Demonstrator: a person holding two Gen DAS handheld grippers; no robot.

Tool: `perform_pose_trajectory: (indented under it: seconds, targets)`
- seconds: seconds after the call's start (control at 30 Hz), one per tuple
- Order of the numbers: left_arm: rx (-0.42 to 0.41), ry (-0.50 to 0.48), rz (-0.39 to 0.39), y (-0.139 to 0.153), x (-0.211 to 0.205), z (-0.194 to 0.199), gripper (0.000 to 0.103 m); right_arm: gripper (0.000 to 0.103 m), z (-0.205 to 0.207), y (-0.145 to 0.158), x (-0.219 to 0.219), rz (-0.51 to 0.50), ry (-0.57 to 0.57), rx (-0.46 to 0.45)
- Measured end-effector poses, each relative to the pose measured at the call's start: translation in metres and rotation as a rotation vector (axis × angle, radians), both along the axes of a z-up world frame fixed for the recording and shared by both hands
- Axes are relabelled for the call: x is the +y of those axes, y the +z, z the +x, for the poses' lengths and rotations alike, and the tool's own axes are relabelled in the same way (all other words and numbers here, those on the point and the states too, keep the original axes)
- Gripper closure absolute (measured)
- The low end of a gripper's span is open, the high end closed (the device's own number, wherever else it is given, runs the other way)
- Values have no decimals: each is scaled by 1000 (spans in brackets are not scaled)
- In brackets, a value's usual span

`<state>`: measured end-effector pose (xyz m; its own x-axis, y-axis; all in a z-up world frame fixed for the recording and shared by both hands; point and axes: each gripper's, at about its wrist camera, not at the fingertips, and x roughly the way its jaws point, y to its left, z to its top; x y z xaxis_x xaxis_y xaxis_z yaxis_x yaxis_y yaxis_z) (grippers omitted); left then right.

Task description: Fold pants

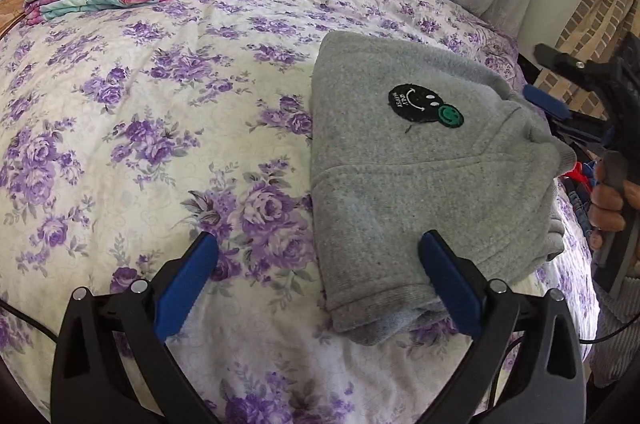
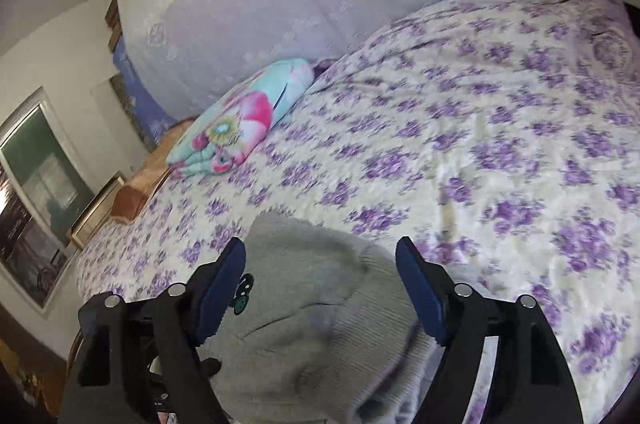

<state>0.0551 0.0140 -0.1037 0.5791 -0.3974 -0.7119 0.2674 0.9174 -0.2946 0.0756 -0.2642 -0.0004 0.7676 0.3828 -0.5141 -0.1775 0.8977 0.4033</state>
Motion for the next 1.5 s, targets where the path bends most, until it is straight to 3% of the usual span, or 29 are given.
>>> perform_pose_trajectory:
  seconds: [0.2, 0.3, 0.37, 0.47, 0.57, 0.67, 0.77, 0.83, 0.87, 0.97, 1.03, 1.13, 1.27, 1.33, 1.4, 1.43, 1.5]
  targets:
    - [5, -1, -8, -1, 0, 0, 4, 17, -18, 3, 8, 14, 88, -15]
    - [4, -2, -9, -1, 0, 1, 4, 13, 12, -31, 4, 22, 73, 99]
    - [-1, -5, -16, 0, 0, 0, 4, 19, 17, -48, -8, 75, 55, 91]
    - [-1, -1, -16, -1, 1, -1, 4, 21, -9, -32, -18, 111, 38, 37]
    - [0, 1, -16, -1, 1, 0, 4, 18, -52, -15, -28, 46, -4, -29]
    - [3, 1, -20, -1, 1, 0, 4, 13, -90, -18, -27, 17, 17, -37]
    - [4, 1, -18, -2, 1, 1, 4, 10, -98, -47, -15, 33, 106, 48]
    - [3, 1, -15, -2, 1, 0, 4, 9, -86, -81, -13, 44, 83, 153]
    - [1, 1, -11, -1, 1, 0, 4, 9, -86, -88, -16, 68, 71, 149]
    - [-13, 11, 17, 4, 1, -4, 4, 9, -91, -74, -24, 121, 62, 119]
    - [-62, 6, 38, 19, -1, -10, 5, 9, -97, -54, -34, 152, 52, 51]
    - [-158, -45, 38, 52, -12, -19, 5, 9, -92, -25, -44, 174, 57, -20]
    - [-213, -155, 73, 79, -58, -17, 5, 9, -62, -13, -53, 184, 23, -40]
    - [-224, -200, 112, 81, -86, -14, 5, 9, -47, -17, -68, 108, -127, -10]
    - [-230, -245, 142, 79, -112, -13, 5, 9, -37, -24, -81, -46, -259, 17]
    - [-230, -272, 153, 76, -123, -14, 5, 9, -32, -30, -86, -115, -293, 45]
    - [-219, -311, 171, 67, -137, -16, 5, 9, -26, -43, -96, -161, -293, 94]
